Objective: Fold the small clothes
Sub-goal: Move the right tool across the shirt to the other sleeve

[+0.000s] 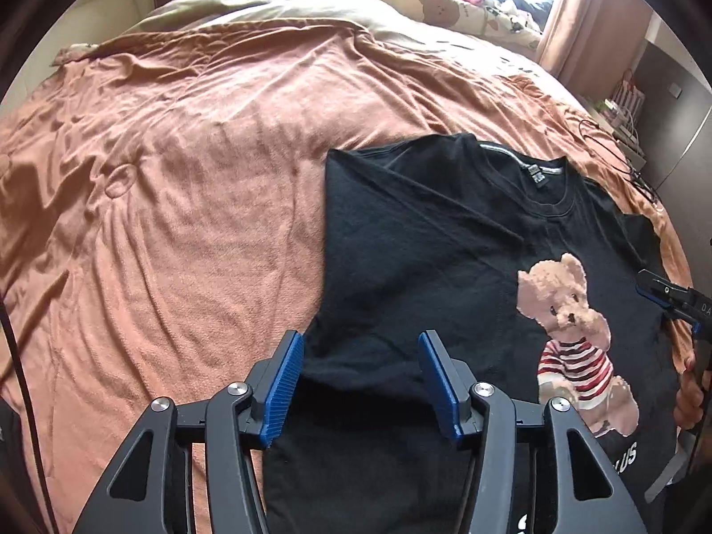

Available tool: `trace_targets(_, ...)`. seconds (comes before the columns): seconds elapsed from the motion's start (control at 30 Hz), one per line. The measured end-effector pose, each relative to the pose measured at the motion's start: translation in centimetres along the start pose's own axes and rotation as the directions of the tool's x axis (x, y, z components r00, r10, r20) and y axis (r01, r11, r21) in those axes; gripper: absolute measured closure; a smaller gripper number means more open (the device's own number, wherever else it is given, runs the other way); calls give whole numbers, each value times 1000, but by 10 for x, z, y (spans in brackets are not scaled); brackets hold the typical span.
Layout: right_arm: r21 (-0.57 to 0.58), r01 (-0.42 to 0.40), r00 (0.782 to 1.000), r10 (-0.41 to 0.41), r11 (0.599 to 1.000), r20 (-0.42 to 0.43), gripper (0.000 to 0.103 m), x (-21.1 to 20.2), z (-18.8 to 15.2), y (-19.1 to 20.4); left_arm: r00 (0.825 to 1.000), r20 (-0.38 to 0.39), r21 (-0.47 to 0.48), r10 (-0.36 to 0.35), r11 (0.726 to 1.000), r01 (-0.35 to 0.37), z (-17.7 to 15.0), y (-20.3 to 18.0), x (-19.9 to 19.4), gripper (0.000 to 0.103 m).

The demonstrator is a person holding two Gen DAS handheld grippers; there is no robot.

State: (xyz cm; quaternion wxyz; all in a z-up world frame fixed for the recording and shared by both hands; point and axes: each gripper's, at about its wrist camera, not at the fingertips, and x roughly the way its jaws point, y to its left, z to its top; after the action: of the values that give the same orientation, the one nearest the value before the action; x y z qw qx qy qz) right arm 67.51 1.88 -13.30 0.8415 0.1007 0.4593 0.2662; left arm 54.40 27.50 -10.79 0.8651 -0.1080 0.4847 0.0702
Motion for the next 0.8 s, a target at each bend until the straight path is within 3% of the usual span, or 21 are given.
trace_targets(0.57,183,6,991,-31,983,134,44,-149,-24,-130,998,36,136,-54,990,48,28,-119,-18,42)
trace_targets(0.8,267,49,980,-98,962,174,44,-195,-44,-166,995,37,188,-91,979,83,34,-168,-18,42)
